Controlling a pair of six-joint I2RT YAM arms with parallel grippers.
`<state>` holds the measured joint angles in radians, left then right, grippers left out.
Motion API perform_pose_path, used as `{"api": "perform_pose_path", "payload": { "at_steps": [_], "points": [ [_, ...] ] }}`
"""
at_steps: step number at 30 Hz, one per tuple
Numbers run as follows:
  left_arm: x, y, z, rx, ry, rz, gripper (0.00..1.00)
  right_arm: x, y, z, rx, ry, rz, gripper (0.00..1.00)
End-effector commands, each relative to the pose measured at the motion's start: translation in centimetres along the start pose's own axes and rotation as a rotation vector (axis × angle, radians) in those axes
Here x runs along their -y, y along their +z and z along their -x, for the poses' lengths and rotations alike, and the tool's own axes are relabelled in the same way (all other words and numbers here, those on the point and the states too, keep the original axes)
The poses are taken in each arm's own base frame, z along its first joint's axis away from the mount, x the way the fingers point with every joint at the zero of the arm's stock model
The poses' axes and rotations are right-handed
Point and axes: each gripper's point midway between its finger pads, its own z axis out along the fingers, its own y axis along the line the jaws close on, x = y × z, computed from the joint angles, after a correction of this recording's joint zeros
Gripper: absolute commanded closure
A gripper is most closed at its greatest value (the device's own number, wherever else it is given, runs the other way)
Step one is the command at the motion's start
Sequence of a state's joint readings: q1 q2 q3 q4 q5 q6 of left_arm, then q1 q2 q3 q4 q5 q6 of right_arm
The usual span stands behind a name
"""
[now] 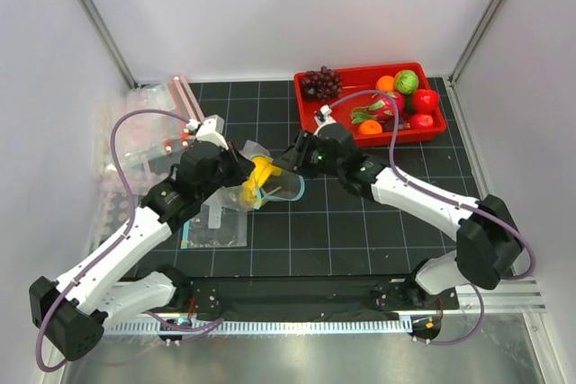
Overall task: Place the food in the zip-top bag and seal the zipper
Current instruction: Adjust the zipper food storage bag at the center of the board.
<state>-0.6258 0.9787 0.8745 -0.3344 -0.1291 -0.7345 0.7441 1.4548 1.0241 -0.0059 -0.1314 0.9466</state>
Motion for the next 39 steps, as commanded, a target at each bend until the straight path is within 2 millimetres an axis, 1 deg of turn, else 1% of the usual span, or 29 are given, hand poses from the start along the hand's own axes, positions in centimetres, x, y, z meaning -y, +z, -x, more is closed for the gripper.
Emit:
{"api": "perform_pose_path", "payload": {
  "at_steps": [1, 2, 3, 7, 10, 13, 14, 16, 17, 20, 21, 23, 24, 25, 26, 27, 28, 29, 30, 31, 32, 33, 35, 36, 38, 39],
  "points": [
    [2.0, -1.0, 2.5, 0.058, -0.024, -0.063, 1.0, 1.1, -2.7, 2.1, 0.07, -0.174, -0.116, 0.48],
    [2.1, -1.0, 2.5, 0.059, -0.023, -0.064, 1.0, 1.8, -2.9, 2.5, 0.087, -0.194, -0.152, 0.45],
    [2.1, -1.1, 2.6, 0.061, -0.023, -0.064, 1.0, 2.6, -3.3, 2.3, 0.073, -0.227, -0.186, 0.42],
    [2.0, -1.1, 2.6, 0.062, -0.022, -0.061, 1.0, 5.1, -3.8, 2.3, 0.086, -0.282, -0.283, 0.38],
    [2.0, -1.2, 2.7, 0.063, -0.02, -0.059, 1.0, 6.3, -4.0, 2.1, 0.089, -0.303, -0.309, 0.34],
    [2.0, -1.2, 2.8, 0.065, -0.018, -0.059, 1.0, 7.3, -3.5, 1.6, 0.073, -0.312, -0.333, 0.32],
    [2.0, -1.2, 2.8, 0.065, -0.018, -0.059, 1.0, 8.1, -3.0, 1.2, 0.055, -0.313, -0.353, 0.32],
    [2.0, -1.3, 2.9, 0.067, -0.018, -0.059, 1.0, 8.3, -2.3, 0.7, 0.032, -0.31, -0.347, 0.34],
    [2.0, -1.3, 2.9, 0.067, -0.018, -0.059, 1.0, 8.9, -1.7, 0.2, 0.013, -0.306, -0.361, 0.35],
    [1.9, -1.4, 3.0, 0.072, -0.02, -0.057, 1.0, 9.4, -0.8, -0.2, -0.01, -0.305, -0.371, 0.41],
    [1.9, -1.4, 3.0, 0.072, -0.02, -0.057, 1.0, 10.0, -0.3, -0.6, -0.027, -0.3, -0.378, 0.47],
    [1.9, -1.5, 3.1, 0.074, -0.018, -0.055, 1.0, 10.6, 0.5, -1.4, -0.055, -0.291, -0.376, 0.53],
    [1.9, -1.5, 3.0, 0.073, -0.018, -0.054, 1.0, 11.0, 1.0, -2.0, -0.077, -0.286, -0.382, 0.6],
    [1.9, -1.5, 3.0, 0.073, -0.018, -0.054, 1.0, 11.1, 1.1, -2.4, -0.094, -0.28, -0.376, 0.65],
    [1.8, -1.5, 3.1, 0.074, -0.019, -0.053, 1.0, 11.1, 1.3, -2.5, -0.097, -0.276, -0.375, 0.73],
    [1.8, -1.5, 3.0, 0.073, -0.018, -0.052, 1.0, 10.9, 1.2, -2.5, -0.094, -0.274, -0.369, 0.89],
    [1.8, -1.5, 3.0, 0.074, -0.018, -0.051, 1.0, 10.1, 0.8, -1.8, -0.072, -0.275, -0.352, 0.97],
    [1.8, -1.5, 3.0, 0.073, -0.018, -0.052, 1.0, 9.4, 0.4, -1.2, -0.053, -0.279, -0.342, 0.99],
    [1.9, -1.5, 3.0, 0.072, -0.018, -0.055, 1.0, 8.3, -0.2, -0.3, -0.029, -0.284, -0.33, 0.99],
    [2.0, -1.4, 3.1, 0.072, -0.019, -0.057, 1.0, 6.5, -1.2, 1.0, 0.017, -0.294, -0.3, 0.99],
    [2.0, -1.3, 2.9, 0.063, -0.019, -0.062, 1.0, 5.3, -2.0, 1.8, 0.042, -0.298, -0.281, 0.99],
    [2.1, -1.2, 2.8, 0.057, -0.019, -0.063, 1.0, 3.5, -2.9, 3.0, 0.065, -0.302, -0.261, 0.99],
    [2.4, -1.2, 2.8, 0.048, -0.021, -0.075, 1.0, 1.0, -4.3, 4.3, 0.094, -0.32, -0.229, 0.99],
    [2.6, -1.1, 2.4, 0.029, -0.024, -0.086, 1.0, -0.7, -5.0, 4.9, 0.098, -0.339, -0.211, 0.99],
    [3.2, -1.2, 2.4, 0.02, -0.033, -0.111, 1.0, -1.6, -5.4, 4.9, 0.082, -0.352, -0.21, 0.99],
    [3.8, -1.2, 2.2, 0.006, -0.043, -0.141, 1.0, -2.6, -5.3, 5.0, 0.079, -0.357, -0.189, 0.99]
  ]
}}
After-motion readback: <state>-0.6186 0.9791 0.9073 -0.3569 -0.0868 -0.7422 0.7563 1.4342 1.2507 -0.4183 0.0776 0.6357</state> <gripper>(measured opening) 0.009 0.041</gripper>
